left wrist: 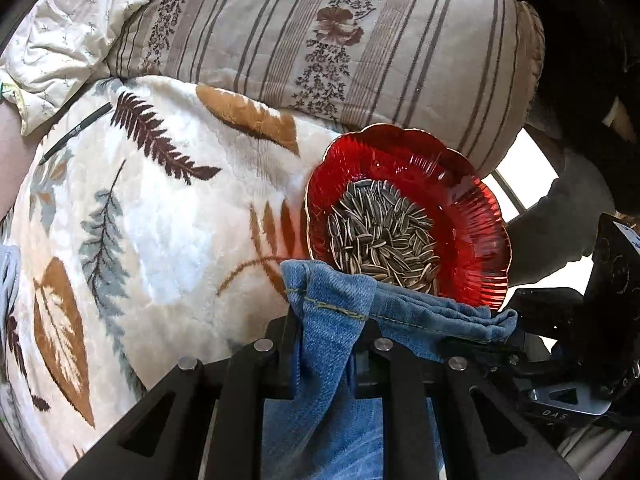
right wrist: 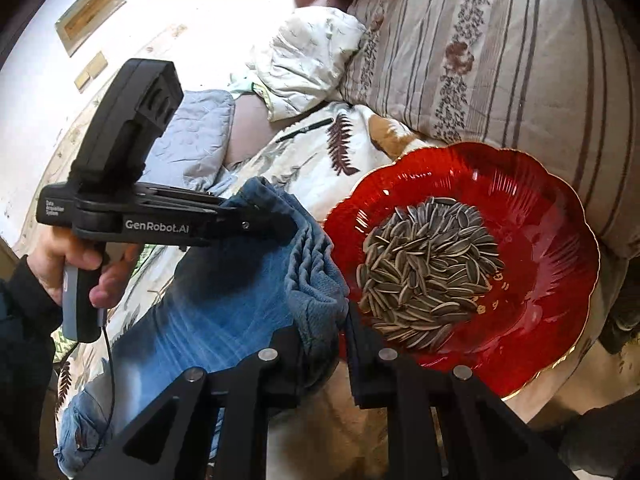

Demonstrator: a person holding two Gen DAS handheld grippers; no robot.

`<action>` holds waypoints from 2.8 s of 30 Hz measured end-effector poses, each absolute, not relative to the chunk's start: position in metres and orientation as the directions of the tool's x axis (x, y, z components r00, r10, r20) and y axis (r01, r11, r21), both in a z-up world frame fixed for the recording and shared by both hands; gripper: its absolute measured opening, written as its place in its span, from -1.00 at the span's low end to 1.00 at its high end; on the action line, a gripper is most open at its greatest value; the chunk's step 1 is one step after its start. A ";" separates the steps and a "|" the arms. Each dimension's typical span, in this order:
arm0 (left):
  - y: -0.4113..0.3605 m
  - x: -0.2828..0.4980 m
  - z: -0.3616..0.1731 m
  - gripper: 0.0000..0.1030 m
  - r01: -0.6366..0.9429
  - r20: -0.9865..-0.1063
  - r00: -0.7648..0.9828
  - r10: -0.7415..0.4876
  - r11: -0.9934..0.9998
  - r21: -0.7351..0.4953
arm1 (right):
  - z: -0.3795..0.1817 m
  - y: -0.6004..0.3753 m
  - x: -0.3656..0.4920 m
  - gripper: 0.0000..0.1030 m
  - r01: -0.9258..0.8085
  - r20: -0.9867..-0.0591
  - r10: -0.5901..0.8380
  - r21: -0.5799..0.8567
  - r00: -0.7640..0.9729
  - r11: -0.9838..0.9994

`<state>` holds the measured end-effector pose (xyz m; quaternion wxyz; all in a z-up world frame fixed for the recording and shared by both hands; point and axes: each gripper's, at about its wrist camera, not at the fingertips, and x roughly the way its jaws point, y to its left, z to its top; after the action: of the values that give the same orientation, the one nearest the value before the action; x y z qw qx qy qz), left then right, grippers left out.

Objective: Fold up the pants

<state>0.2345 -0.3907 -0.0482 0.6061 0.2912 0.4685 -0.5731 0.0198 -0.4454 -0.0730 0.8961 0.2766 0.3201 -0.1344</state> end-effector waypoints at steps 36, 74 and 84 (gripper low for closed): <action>-0.025 0.158 0.073 0.54 0.640 -0.850 0.525 -0.046 0.680 0.359 | -0.039 -0.228 -0.001 0.73 -0.187 -0.539 0.286 0.231 0.792 0.955; -0.129 0.180 -0.111 0.87 0.365 -0.909 0.322 -0.266 0.921 -0.140 | -0.109 -0.311 0.065 0.25 0.015 -0.751 0.246 0.323 0.613 0.946; -0.138 0.164 -0.056 -0.61 0.562 -0.788 0.452 -0.418 0.820 -0.112 | -0.095 -0.305 0.054 -0.61 -0.025 -0.685 0.198 0.255 0.701 0.967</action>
<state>0.1641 -0.1383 -0.0559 0.8480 0.0824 0.4366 -0.2889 0.0539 -0.3047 -0.0946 0.9151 0.1138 0.3819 0.0609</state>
